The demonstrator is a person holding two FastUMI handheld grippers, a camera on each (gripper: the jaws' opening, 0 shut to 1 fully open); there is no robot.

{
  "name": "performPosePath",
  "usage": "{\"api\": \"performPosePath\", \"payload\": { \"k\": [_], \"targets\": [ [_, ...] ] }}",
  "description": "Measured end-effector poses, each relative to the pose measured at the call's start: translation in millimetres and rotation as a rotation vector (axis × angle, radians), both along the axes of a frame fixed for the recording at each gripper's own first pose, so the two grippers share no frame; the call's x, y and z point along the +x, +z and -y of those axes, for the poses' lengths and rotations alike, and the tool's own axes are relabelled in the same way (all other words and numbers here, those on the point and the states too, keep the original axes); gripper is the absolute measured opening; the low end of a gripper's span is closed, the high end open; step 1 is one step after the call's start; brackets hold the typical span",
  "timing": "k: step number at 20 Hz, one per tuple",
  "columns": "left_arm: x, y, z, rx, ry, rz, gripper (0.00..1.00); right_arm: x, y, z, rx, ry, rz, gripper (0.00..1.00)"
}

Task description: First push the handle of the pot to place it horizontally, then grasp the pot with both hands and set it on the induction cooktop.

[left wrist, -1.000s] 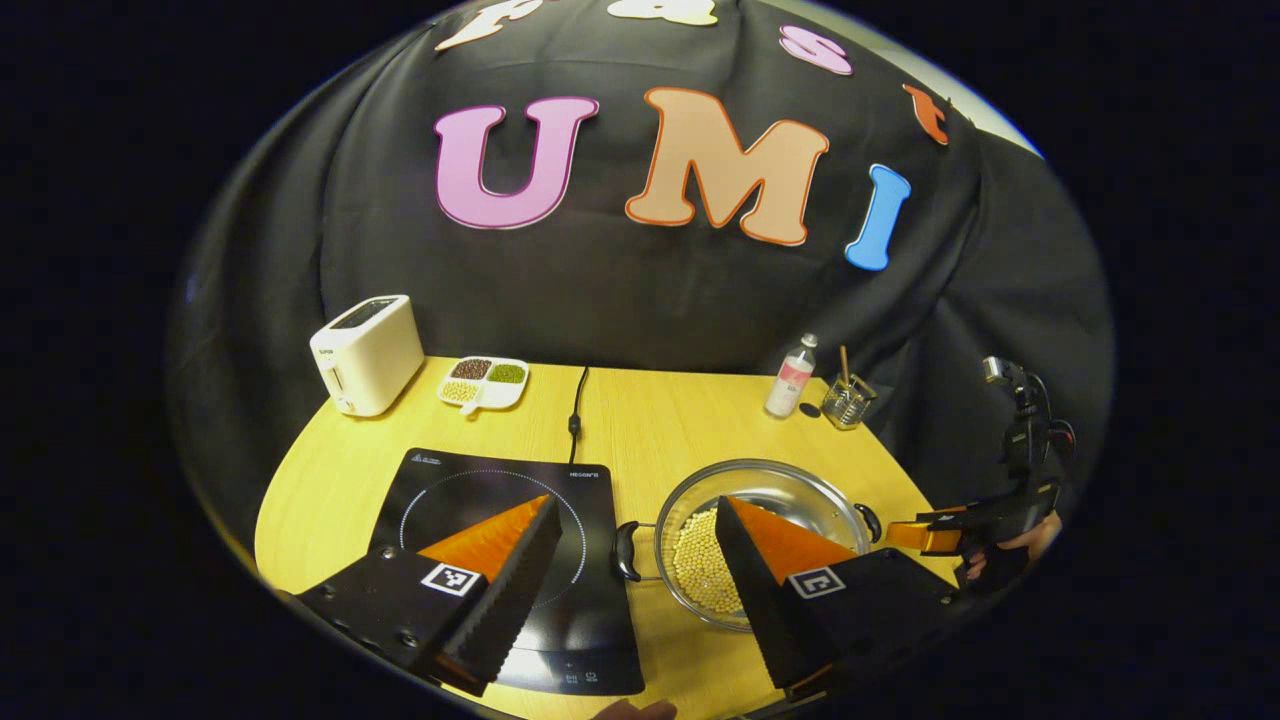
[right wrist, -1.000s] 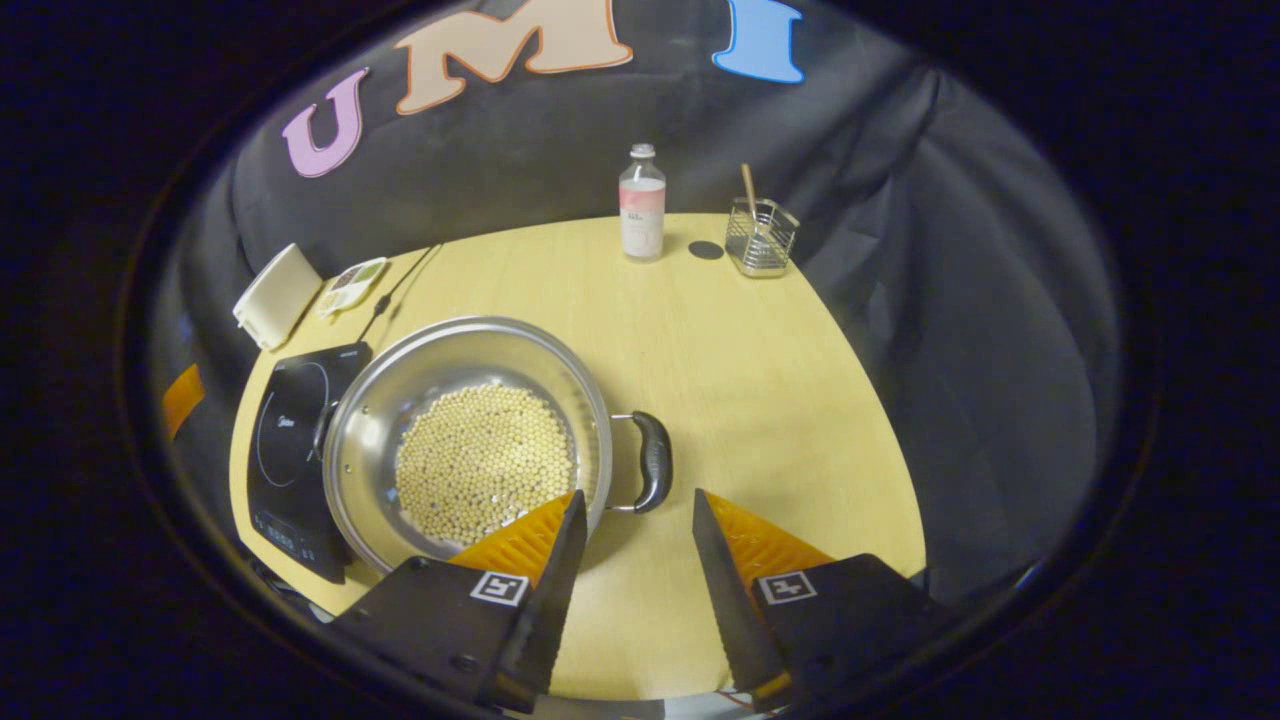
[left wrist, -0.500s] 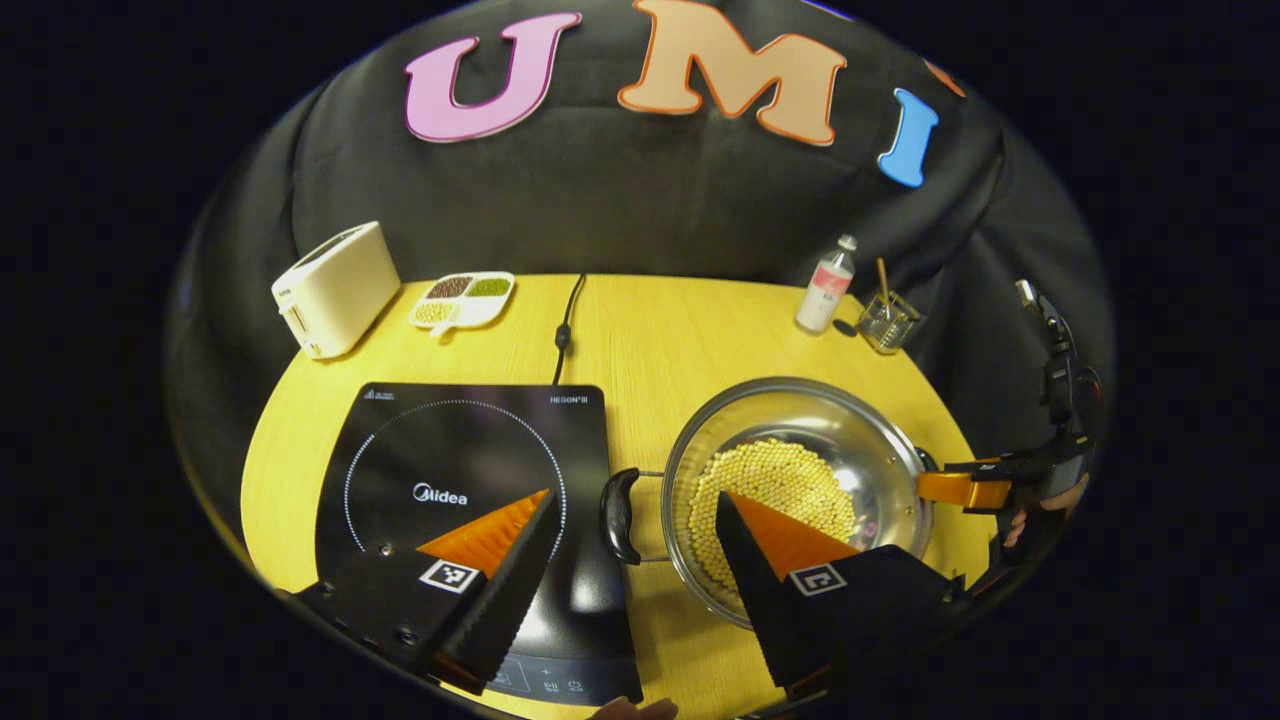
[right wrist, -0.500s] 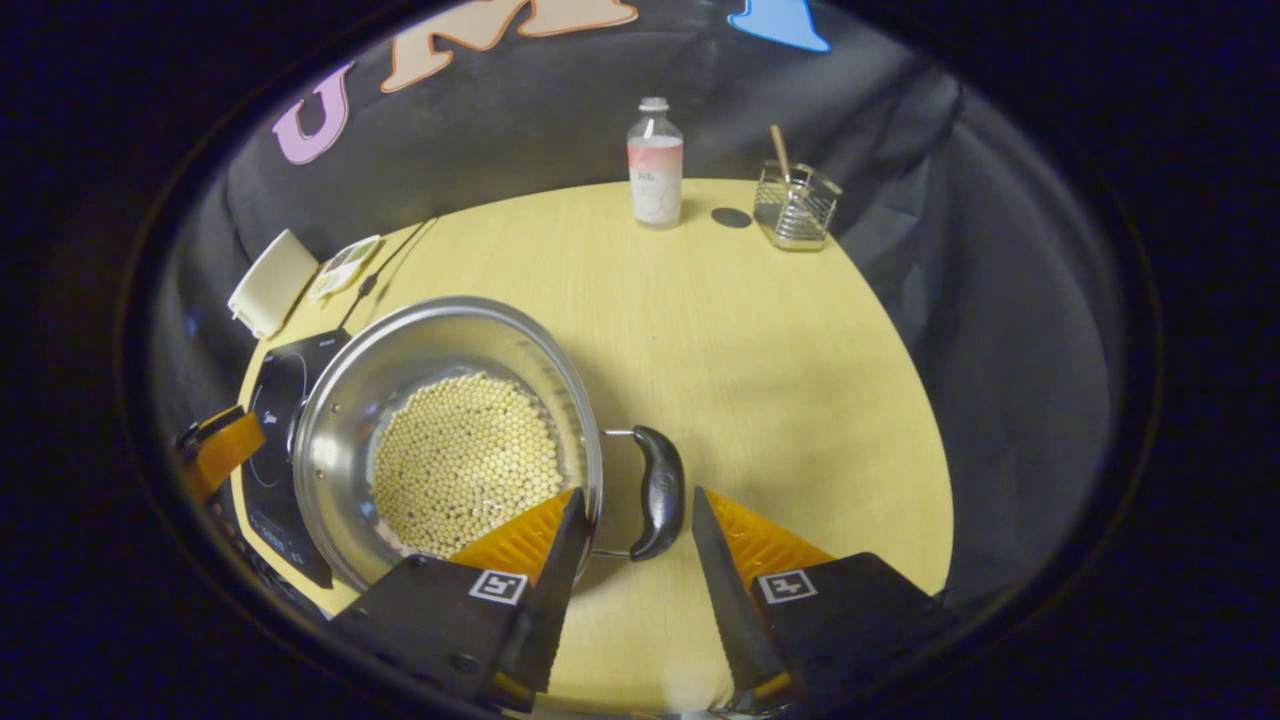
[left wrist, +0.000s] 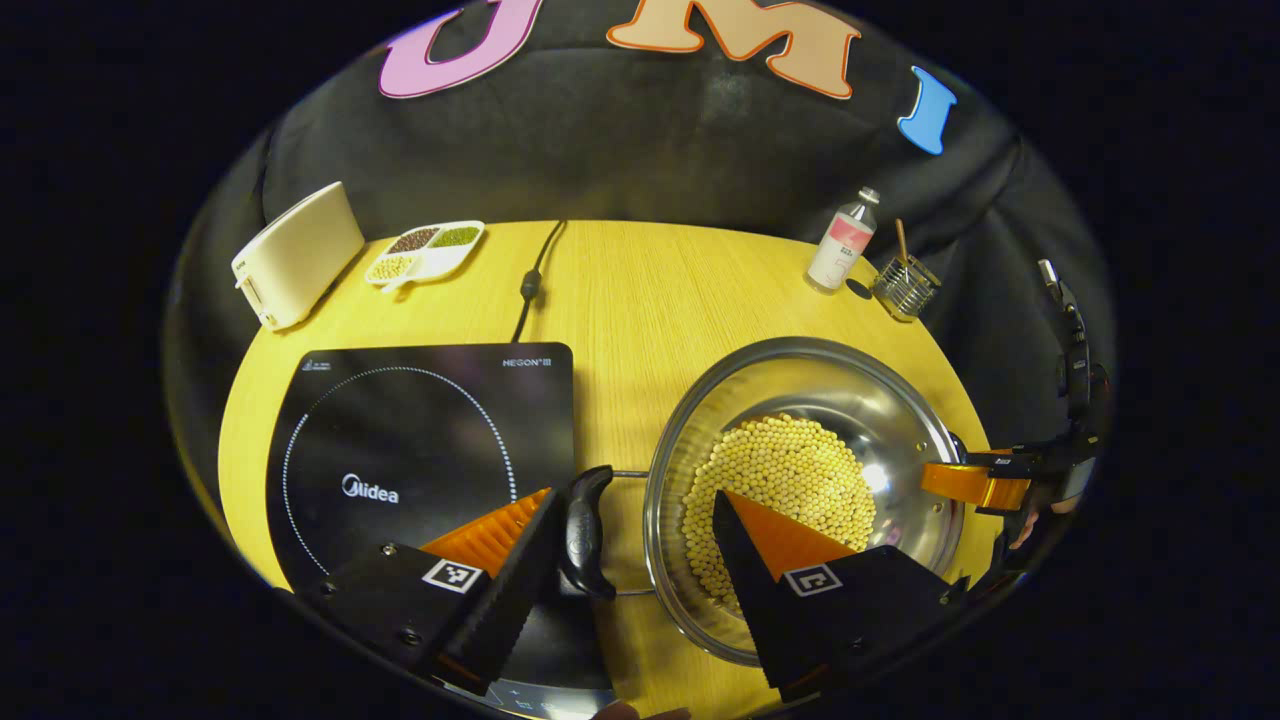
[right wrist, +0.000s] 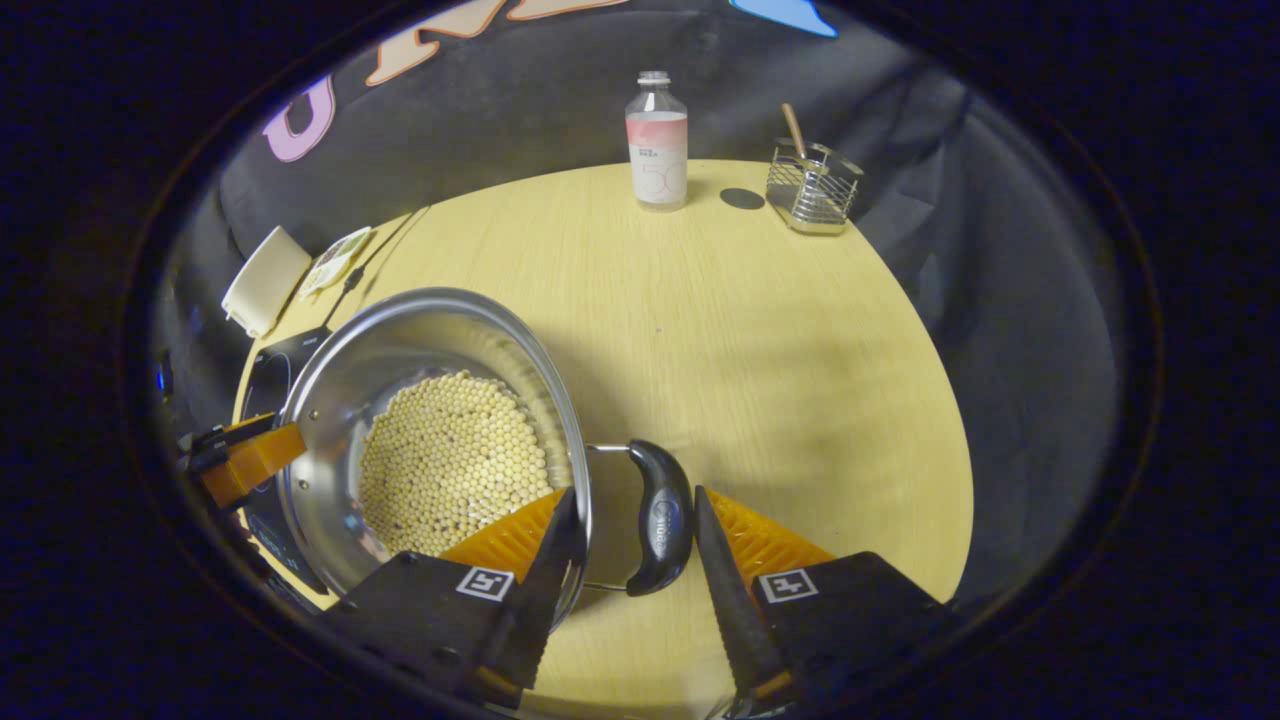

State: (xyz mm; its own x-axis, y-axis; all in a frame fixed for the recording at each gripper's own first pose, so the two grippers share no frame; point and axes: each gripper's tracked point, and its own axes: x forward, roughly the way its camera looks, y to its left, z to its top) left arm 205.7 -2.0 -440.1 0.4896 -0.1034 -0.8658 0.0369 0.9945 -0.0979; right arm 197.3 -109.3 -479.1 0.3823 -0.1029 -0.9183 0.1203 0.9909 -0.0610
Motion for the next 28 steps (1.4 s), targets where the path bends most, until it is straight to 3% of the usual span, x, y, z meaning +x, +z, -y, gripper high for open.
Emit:
{"api": "performPosePath", "payload": {
  "k": [2,3,4,6,7,9,14,15,16,19,23,24,25,26,28],
  "targets": [
    [1,-4,0,0.032,-0.013,-0.007,0.93,1,-4,1,0.007,0.000,-0.008,0.74],
    [4,-4,1,0.044,-0.025,-0.001,0.99,1,-6,1,0.006,0.002,-0.012,0.74],
    [4,-6,3,0.055,-0.033,-0.015,0.91,2,-8,-2,0.019,0.005,-0.019,0.76],
    [5,-7,6,0.075,-0.053,-0.017,0.91,3,-12,1,0.008,0.008,-0.029,0.66],
    [6,-8,8,0.083,-0.061,-0.019,0.91,4,-12,4,0.006,0.005,-0.029,0.66],
    [7,-10,14,0.088,-0.073,-0.028,0.96,5,-12,11,0.009,-0.008,-0.029,0.67],
    [9,-28,16,0.089,-0.051,-0.063,0.77,7,-13,21,0.015,-0.017,-0.024,0.62],
    [12,-29,16,0.092,-0.055,-0.064,0.79,7,-12,21,0.021,-0.020,-0.022,0.62],
    [11,-28,16,0.087,-0.058,-0.065,0.70,6,-12,22,0.023,-0.024,-0.029,0.63],
    [11,-26,16,0.073,-0.053,-0.070,0.66,8,-13,20,0.024,-0.035,-0.027,0.51],
    [2,-22,16,0.039,-0.001,-0.087,0.64,3,-5,18,0.026,-0.019,-0.025,0.50],
    [1,-19,15,0.037,0.005,-0.079,0.63,2,-1,17,0.029,-0.019,-0.017,0.57],
    [1,-15,13,0.041,0.005,-0.068,0.63,2,2,15,0.034,-0.018,-0.011,0.56],
    [1,-11,11,0.046,0.001,-0.060,0.63,2,5,13,0.040,-0.016,-0.009,0.50],
    [2,-1,9,0.054,0.000,-0.042,0.63,1,11,9,0.051,-0.014,0.000,0.50]
  ]
}}
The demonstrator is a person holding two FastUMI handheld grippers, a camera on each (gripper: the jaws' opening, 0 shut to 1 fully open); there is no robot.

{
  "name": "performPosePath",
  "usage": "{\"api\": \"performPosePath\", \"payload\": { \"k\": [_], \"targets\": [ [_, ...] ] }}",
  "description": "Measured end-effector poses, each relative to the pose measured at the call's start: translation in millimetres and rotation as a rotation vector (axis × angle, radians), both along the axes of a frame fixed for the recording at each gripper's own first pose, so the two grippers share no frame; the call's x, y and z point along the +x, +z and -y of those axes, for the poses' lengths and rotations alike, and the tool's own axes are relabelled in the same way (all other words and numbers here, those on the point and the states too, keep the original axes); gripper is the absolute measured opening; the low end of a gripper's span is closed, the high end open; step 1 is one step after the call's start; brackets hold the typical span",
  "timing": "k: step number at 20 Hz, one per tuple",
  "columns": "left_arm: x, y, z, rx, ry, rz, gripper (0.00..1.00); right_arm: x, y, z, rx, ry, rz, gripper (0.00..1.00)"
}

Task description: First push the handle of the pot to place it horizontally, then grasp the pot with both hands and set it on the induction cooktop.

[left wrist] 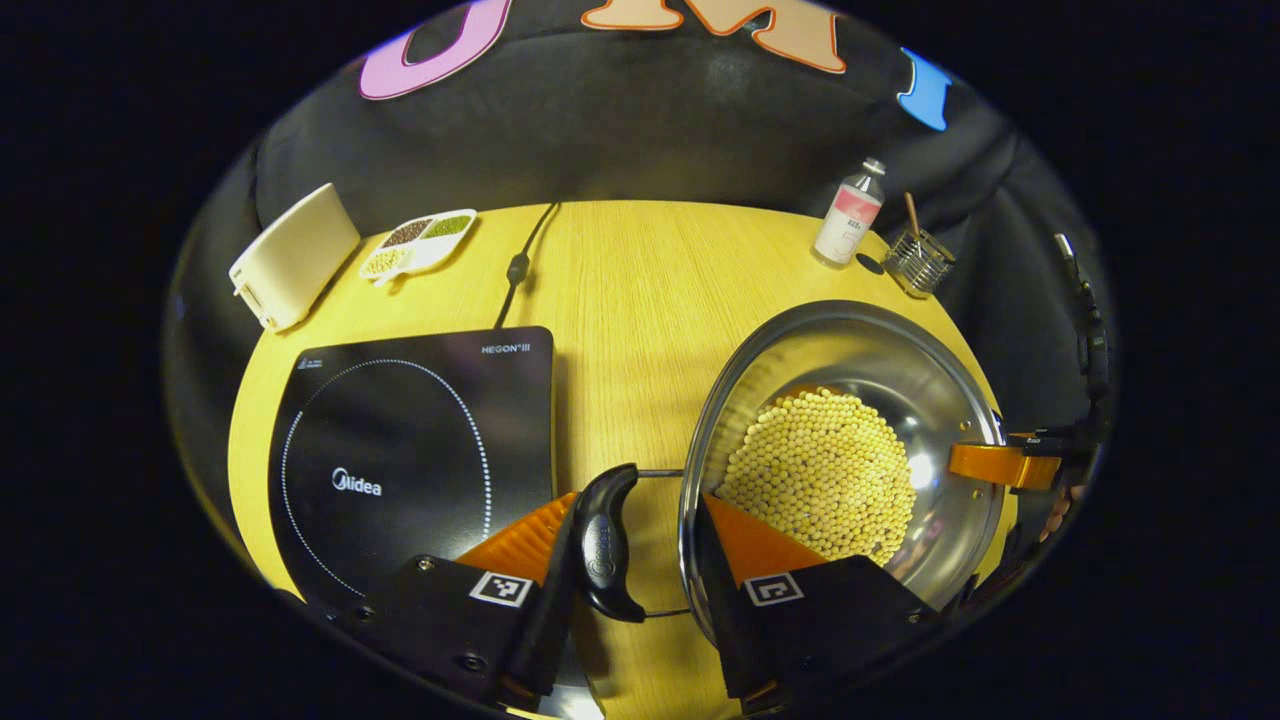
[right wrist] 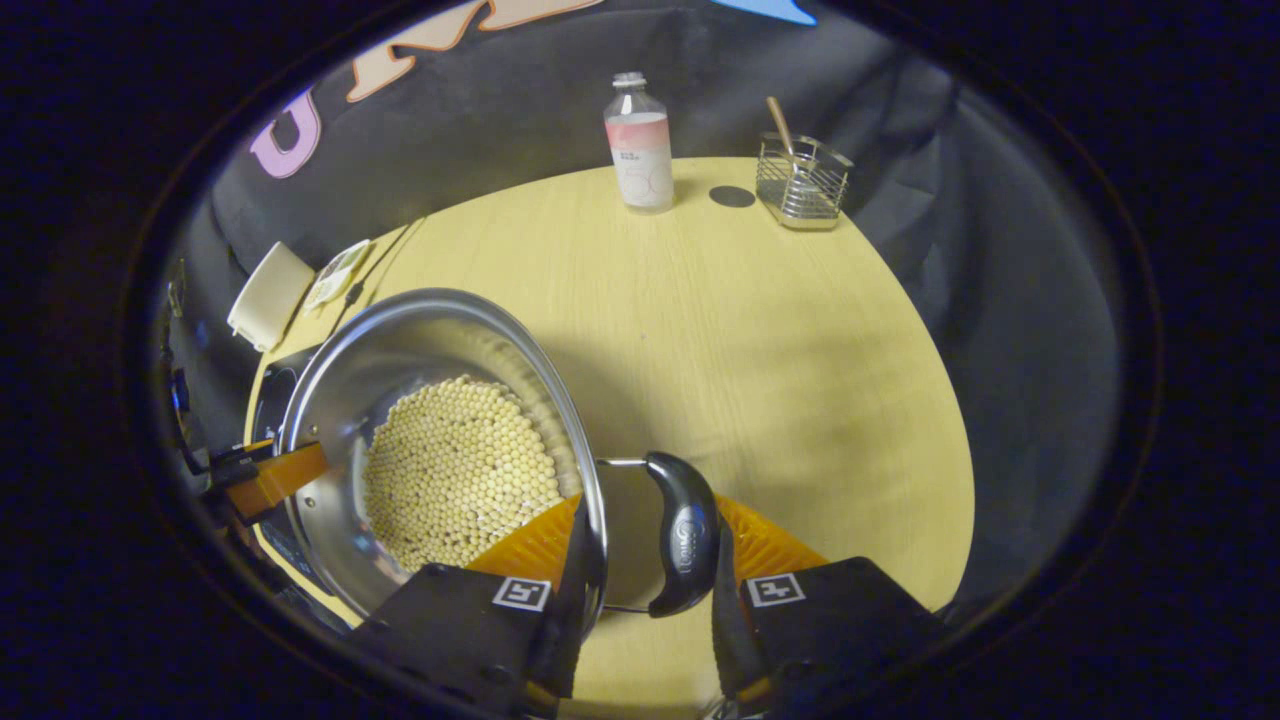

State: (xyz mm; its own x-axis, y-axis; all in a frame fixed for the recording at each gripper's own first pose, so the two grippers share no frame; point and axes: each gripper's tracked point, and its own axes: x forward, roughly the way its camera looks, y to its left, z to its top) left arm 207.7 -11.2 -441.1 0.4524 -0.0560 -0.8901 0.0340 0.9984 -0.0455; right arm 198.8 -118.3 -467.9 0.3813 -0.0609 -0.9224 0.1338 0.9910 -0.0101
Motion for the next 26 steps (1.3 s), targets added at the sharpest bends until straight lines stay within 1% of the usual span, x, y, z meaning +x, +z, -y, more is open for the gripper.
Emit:
{"api": "performPosePath", "payload": {
  "k": [6,12,13,14,17,18,21,22,23,24,26],
  "targets": [
    [-7,40,-10,0.013,0.017,0.073,0.62,4,30,-16,0.033,0.030,0.065,0.50],
    [-25,65,-29,0.033,0.057,0.099,0.62,-5,48,-43,0.066,0.079,0.098,0.49],
    [-27,69,-34,0.036,0.061,0.102,0.64,-6,50,-49,0.070,0.086,0.100,0.56],
    [-30,71,-40,0.038,0.062,0.106,0.62,-6,53,-55,0.073,0.089,0.105,0.56],
    [-32,78,-57,0.034,0.054,0.115,0.62,-10,59,-73,0.065,0.075,0.112,0.56],
    [-32,80,-64,0.026,0.045,0.120,0.62,-12,62,-80,0.057,0.070,0.114,0.49],
    [-29,80,-93,0.003,0.021,0.124,0.63,-15,64,-110,0.038,0.031,0.115,0.49],
    [-30,77,-107,-0.004,0.010,0.113,0.62,-18,65,-123,0.028,0.016,0.113,0.56],
    [-28,78,-119,-0.013,-0.005,0.117,0.62,-20,65,-136,0.015,0.011,0.116,0.49],
    [-26,77,-132,-0.019,-0.021,0.124,0.63,-21,64,-149,0.006,0.004,0.119,0.49],
    [-24,72,-156,-0.026,-0.046,0.122,0.62,-23,59,-175,0.000,-0.025,0.116,0.50]
  ]
}}
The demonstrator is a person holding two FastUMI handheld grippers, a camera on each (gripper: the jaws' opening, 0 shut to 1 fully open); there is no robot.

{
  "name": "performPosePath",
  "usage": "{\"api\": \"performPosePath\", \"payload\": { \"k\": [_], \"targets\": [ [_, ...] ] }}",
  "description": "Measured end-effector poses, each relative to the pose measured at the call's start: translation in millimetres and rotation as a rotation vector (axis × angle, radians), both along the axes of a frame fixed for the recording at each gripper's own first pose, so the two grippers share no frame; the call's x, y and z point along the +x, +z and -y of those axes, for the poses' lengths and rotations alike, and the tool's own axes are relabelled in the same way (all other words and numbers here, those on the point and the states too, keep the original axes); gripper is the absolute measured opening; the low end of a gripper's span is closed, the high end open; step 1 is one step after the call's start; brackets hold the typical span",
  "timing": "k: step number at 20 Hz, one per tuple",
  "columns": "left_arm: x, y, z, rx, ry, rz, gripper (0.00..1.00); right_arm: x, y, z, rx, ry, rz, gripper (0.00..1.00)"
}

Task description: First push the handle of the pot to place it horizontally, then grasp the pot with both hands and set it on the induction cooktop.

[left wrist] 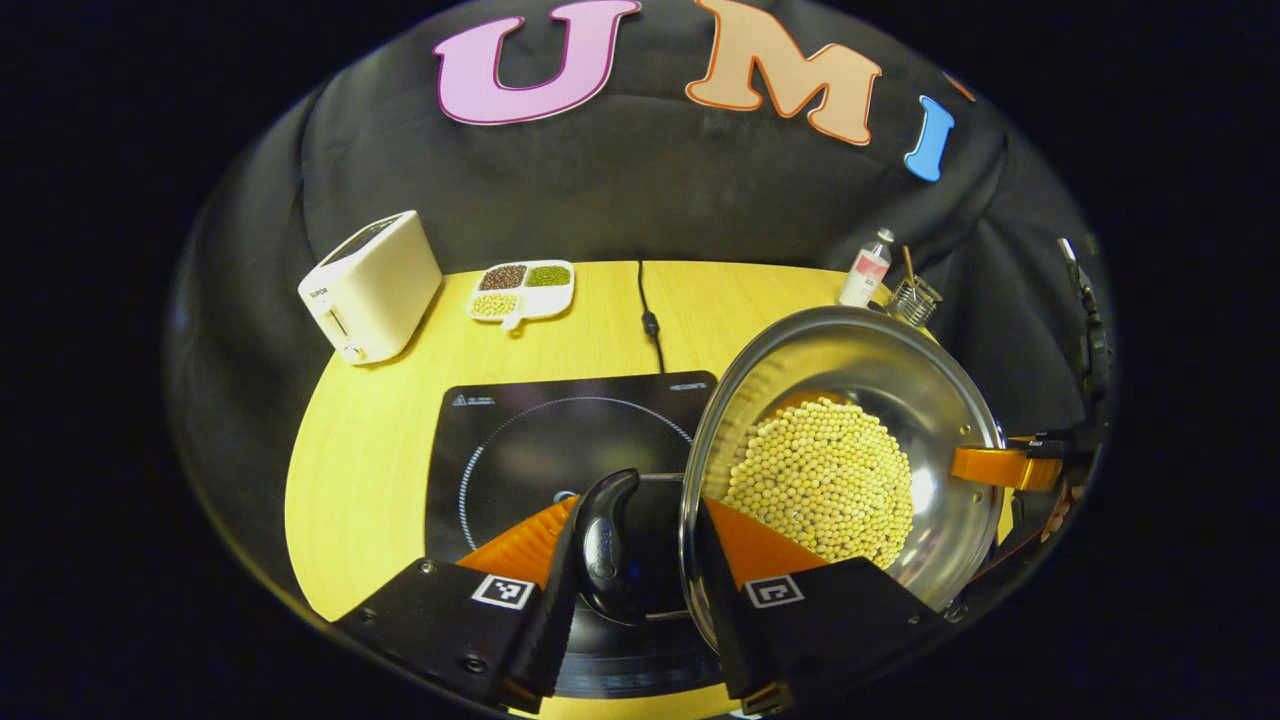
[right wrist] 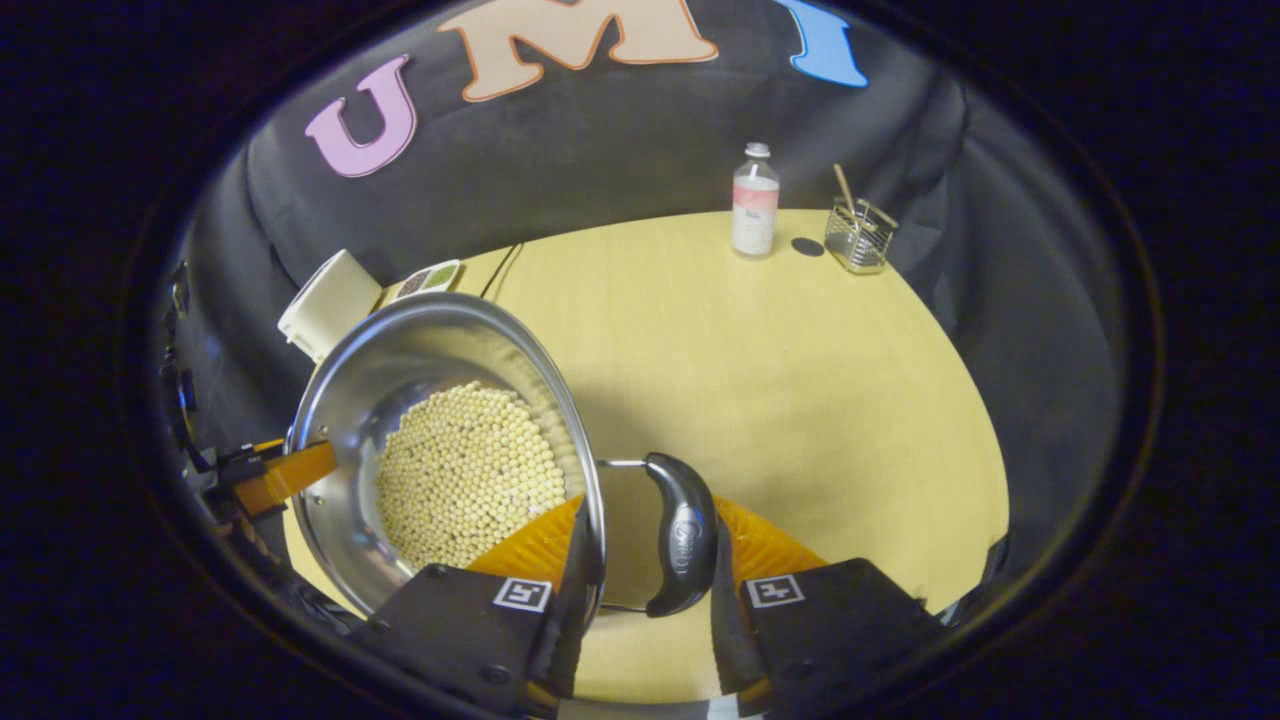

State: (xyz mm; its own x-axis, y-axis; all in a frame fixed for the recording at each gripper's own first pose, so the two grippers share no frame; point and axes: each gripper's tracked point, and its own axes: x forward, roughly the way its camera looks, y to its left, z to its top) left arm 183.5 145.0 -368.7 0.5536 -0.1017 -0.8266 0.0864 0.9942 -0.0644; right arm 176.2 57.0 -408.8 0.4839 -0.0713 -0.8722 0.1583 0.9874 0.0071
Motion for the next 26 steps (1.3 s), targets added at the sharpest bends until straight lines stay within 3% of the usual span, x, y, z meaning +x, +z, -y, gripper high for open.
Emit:
{"api": "performPosePath", "payload": {
  "k": [1,8,9,12,22,23,24,25,26],
  "targets": [
    [2,-4,-12,-0.004,-0.007,-0.003,0.63,2,-2,-12,-0.010,-0.006,-0.002,0.56],
    [3,-23,-81,-0.015,0.005,-0.033,0.62,5,-24,-81,-0.033,0.002,-0.049,0.56],
    [5,-25,-88,-0.014,0.006,-0.030,0.62,8,-27,-88,-0.032,0.003,-0.052,0.49],
    [15,-27,-105,0.020,-0.024,-0.021,0.63,15,-34,-106,-0.024,0.001,-0.069,0.50],
    [42,-31,-135,0.079,-0.048,0.039,0.61,40,-53,-133,0.005,-0.021,-0.082,0.49],
    [44,-30,-137,0.085,-0.043,0.046,0.63,41,-53,-136,0.006,-0.020,-0.081,0.56],
    [46,-30,-139,0.090,-0.037,0.052,0.64,43,-52,-137,0.011,-0.024,-0.079,0.49],
    [47,-31,-141,0.097,-0.029,0.053,0.65,45,-52,-138,0.016,-0.025,-0.080,0.49],
    [46,-31,-142,0.103,-0.025,0.056,0.67,45,-53,-139,0.017,-0.023,-0.078,0.56]
  ]
}}
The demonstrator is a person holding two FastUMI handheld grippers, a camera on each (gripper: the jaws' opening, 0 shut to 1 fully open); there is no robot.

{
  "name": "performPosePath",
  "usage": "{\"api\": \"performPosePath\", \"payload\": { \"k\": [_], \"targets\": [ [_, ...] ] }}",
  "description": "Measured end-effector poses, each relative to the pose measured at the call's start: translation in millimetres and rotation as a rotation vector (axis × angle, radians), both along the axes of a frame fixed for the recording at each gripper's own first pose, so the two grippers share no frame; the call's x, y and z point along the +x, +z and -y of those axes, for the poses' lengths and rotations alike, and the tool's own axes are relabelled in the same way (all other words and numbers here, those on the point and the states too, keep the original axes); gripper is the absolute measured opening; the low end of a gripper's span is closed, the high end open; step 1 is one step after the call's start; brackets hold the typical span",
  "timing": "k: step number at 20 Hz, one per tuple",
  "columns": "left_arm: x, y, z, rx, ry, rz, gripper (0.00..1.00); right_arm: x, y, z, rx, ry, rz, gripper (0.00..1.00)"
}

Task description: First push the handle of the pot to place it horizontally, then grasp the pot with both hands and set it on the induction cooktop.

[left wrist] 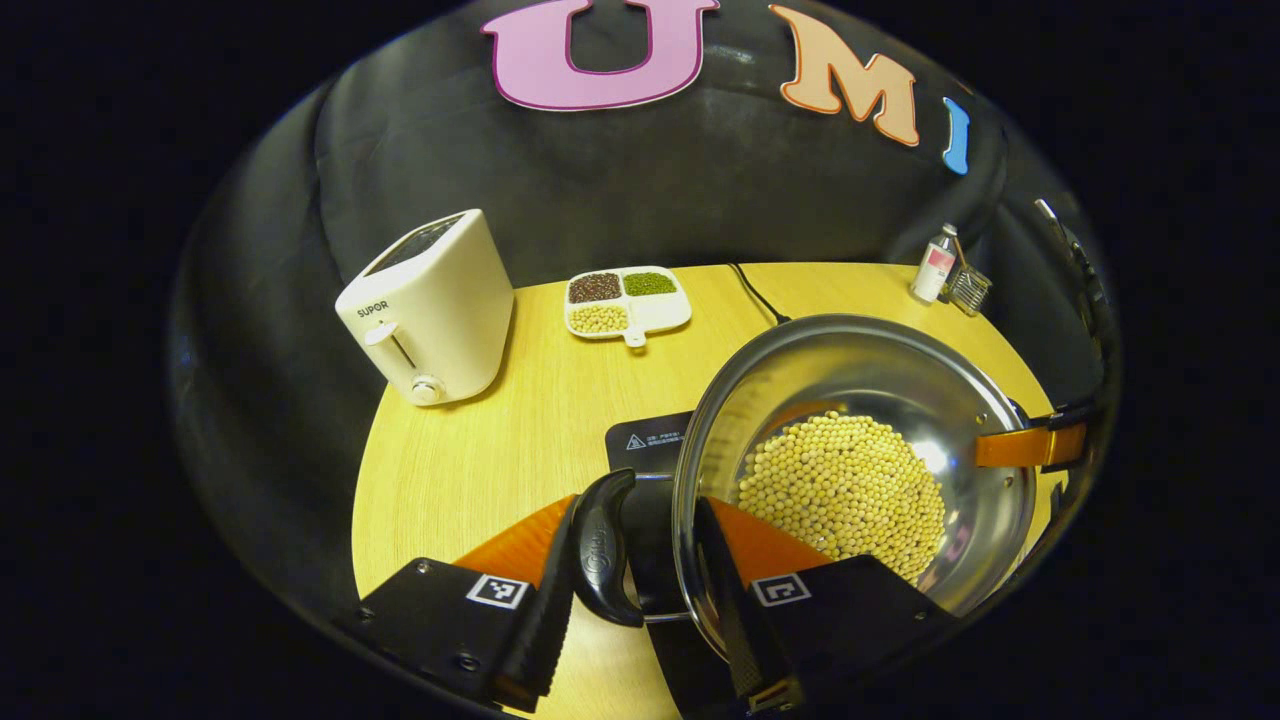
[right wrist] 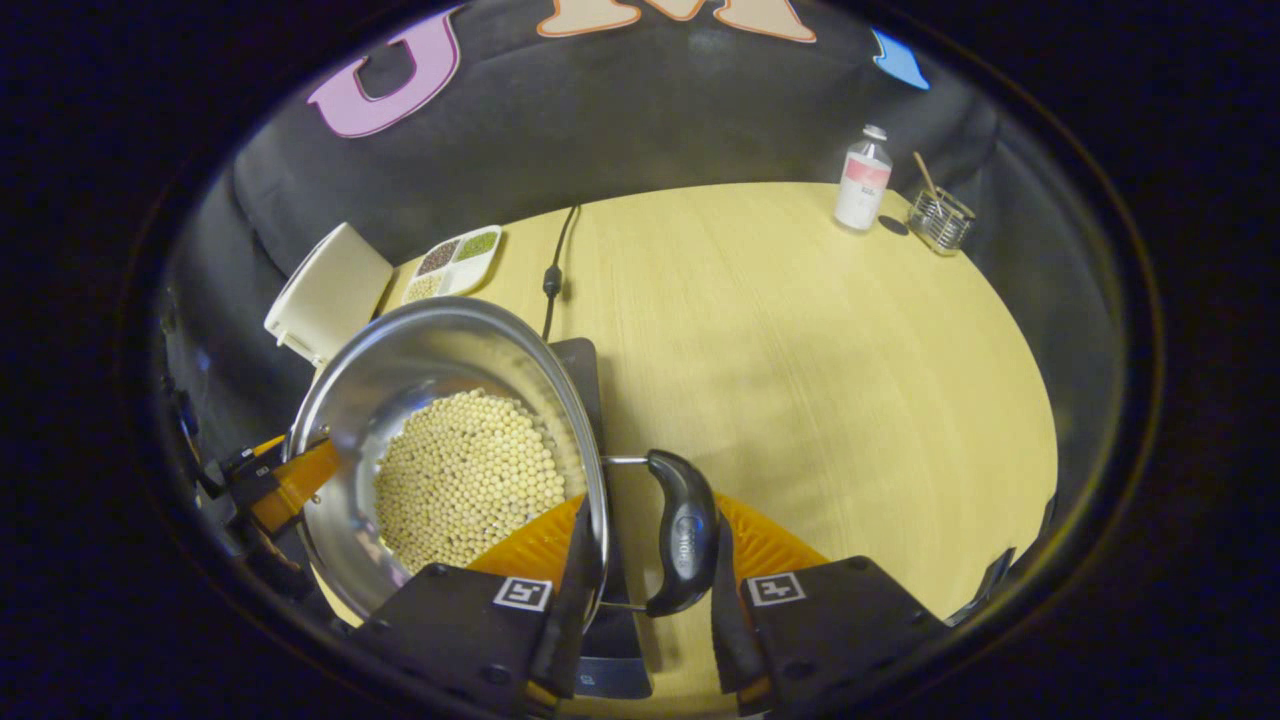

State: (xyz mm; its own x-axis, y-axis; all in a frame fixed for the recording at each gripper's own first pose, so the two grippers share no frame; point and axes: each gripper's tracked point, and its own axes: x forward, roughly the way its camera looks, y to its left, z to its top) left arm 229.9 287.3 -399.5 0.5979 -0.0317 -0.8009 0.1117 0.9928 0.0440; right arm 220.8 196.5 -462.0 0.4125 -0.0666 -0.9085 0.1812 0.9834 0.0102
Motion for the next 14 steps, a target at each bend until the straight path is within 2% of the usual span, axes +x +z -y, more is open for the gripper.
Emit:
{"api": "performPosePath", "payload": {
  "k": [1,2,3,5,6,7,8,12,14],
  "targets": [
    [0,0,0,0.004,0.002,0.000,0.67,1,-2,0,-0.001,0.002,-0.001,0.49],
    [-1,0,0,0.006,0.004,-0.003,0.69,0,1,1,-0.005,0.003,0.001,0.52],
    [-3,0,-2,0.010,0.013,-0.007,0.70,1,-1,2,-0.005,0.005,0.004,0.59],
    [-2,1,-9,0.029,0.048,0.001,0.74,3,6,3,-0.006,-0.002,0.025,0.59],
    [-3,3,-11,0.037,0.060,0.002,0.81,3,8,3,-0.001,-0.004,0.033,0.61],
    [-5,6,-12,0.036,0.065,0.008,0.84,3,10,3,0.005,-0.004,0.039,0.63],
    [-5,9,-12,0.036,0.072,0.017,0.93,4,13,4,0.009,-0.003,0.046,0.69],
    [-8,32,-15,0.060,0.081,0.083,0.93,3,34,15,0.004,-0.011,0.100,0.92],
    [-8,47,-16,0.084,0.088,0.121,0.92,2,46,19,0.003,-0.011,0.136,0.94]
  ]
}}
